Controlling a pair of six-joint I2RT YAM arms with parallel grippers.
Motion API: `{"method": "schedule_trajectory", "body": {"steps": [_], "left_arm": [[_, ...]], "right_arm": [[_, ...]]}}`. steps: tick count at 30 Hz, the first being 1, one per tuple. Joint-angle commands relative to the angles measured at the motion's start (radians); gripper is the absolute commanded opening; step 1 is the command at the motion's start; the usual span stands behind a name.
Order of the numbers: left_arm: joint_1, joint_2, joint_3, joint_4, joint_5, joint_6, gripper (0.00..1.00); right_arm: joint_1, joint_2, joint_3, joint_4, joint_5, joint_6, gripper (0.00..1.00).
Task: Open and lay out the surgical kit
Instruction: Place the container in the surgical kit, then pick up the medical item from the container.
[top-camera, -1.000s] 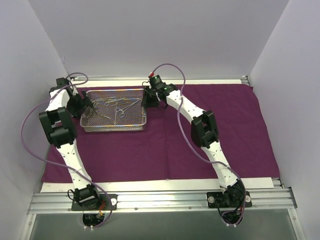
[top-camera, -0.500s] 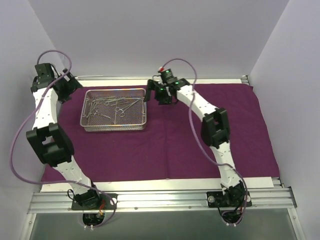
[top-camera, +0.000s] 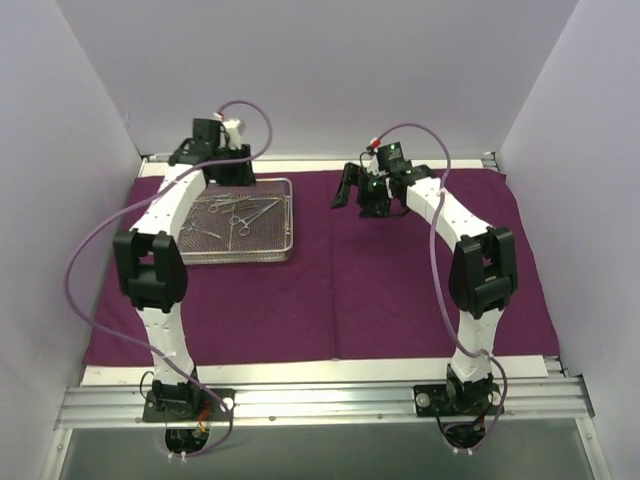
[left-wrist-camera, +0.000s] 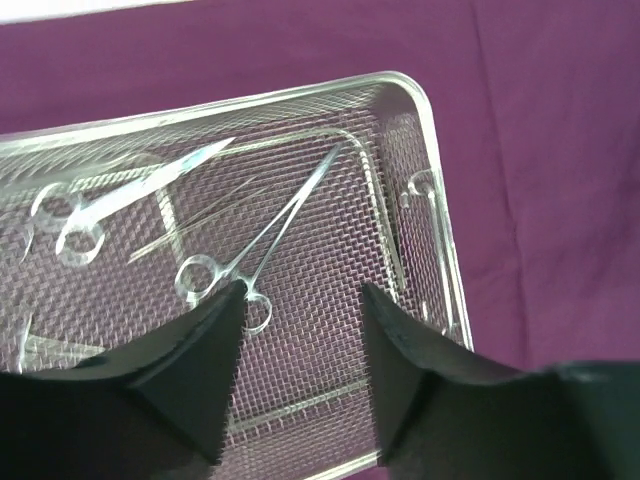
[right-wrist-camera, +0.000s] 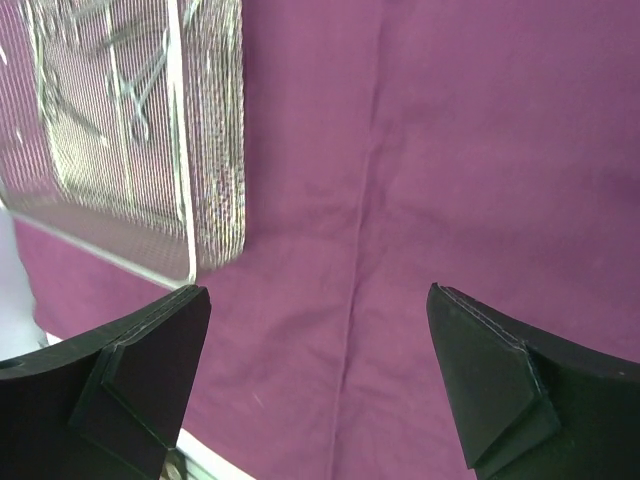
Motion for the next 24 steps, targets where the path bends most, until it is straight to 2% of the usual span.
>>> {"method": "schedule_trajectory", "body": {"steps": [1,4,11,24], "left_arm": [[-0.042,0.136,0.143,-0.074,-0.065,0.152,0.53],[-0.065,0.228,0.223,-0.095,-0.064,0.199,0.5],[-0.1,0.361,0.355,-0.126,-0.026,0.238,0.53],[-0.13,0.444,0.393,-0.129,0.004,0.269,0.49]], "right_arm": [[0.012,-0.103,-0.027,-0.042,0.013,-0.054,0.94],[0.009,-0.152,-0.072,-0.049,0.036,-0.071,0.94],[-0.037,-0.223,-0.155,-0.065,0.041,-0.094,0.94],[-0.058,-0.21,-0.192,-0.057,0.004,-0.085,0.94]]}}
